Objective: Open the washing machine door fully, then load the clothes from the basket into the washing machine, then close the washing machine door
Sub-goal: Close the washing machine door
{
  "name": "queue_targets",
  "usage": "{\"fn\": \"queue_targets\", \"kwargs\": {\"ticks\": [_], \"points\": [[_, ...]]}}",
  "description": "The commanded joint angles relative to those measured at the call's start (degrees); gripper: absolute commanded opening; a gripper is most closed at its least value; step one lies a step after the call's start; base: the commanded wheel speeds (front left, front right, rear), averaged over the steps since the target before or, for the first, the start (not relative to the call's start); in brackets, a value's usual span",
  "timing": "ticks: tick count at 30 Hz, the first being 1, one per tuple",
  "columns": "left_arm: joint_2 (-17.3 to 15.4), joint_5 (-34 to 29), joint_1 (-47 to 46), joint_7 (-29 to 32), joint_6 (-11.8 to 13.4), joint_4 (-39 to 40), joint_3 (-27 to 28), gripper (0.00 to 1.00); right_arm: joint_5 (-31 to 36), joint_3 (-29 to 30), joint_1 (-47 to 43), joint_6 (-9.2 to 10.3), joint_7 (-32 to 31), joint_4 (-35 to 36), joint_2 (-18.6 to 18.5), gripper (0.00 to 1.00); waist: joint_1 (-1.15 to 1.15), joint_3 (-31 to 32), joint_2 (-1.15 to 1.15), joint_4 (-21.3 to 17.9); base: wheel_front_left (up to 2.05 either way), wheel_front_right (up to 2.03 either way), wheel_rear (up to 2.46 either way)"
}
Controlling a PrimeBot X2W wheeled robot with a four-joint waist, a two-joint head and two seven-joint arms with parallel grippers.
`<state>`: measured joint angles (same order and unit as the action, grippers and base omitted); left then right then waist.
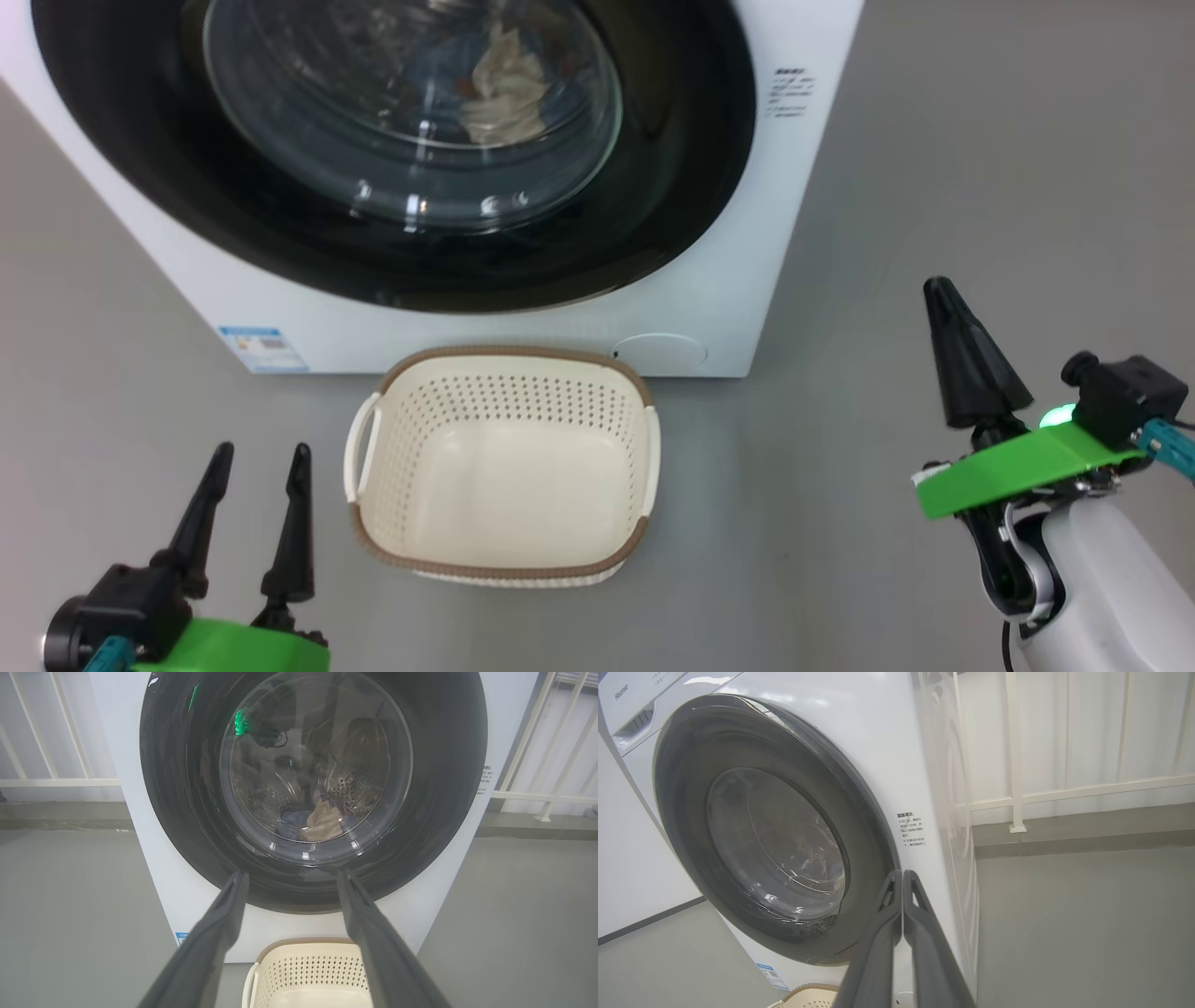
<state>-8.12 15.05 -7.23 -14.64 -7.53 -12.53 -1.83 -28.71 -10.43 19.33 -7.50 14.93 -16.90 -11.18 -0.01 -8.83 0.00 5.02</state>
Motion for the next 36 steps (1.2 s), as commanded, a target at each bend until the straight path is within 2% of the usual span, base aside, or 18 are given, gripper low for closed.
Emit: {"fn": "queue_targets", "kwargs": {"ticks": [1, 24, 36], "points": [[-1.57, 0.16, 0.04, -0.36, 0.04, 1.00, 2.12, 1.00, 0.37, -0.50, -0.88, 0.01, 0.07, 1.59, -0.07, 1.00, 0.01, 2.18, 0.00, -2.15, 0.00, 0.00, 0.00], [-2.69, 0.51, 5.22, -0.36, 0.04, 0.67, 6.59, 1.00, 1.38, 3.55, -9.64, 0.01, 0.07, 2.43, -1.39, 1.00, 0.01, 6.70, 0.00, -7.20, 0.00, 0.00, 0.00], [-1.98, -0.48, 5.92, -0.36, 0.04, -0.17, 8.30, 1.00, 1.70, 5.49, -12.33, 0.01, 0.07, 3.13, -1.12, 1.00, 0.01, 7.14, 0.00, -7.50, 0.00, 0.00, 0.00]]}}
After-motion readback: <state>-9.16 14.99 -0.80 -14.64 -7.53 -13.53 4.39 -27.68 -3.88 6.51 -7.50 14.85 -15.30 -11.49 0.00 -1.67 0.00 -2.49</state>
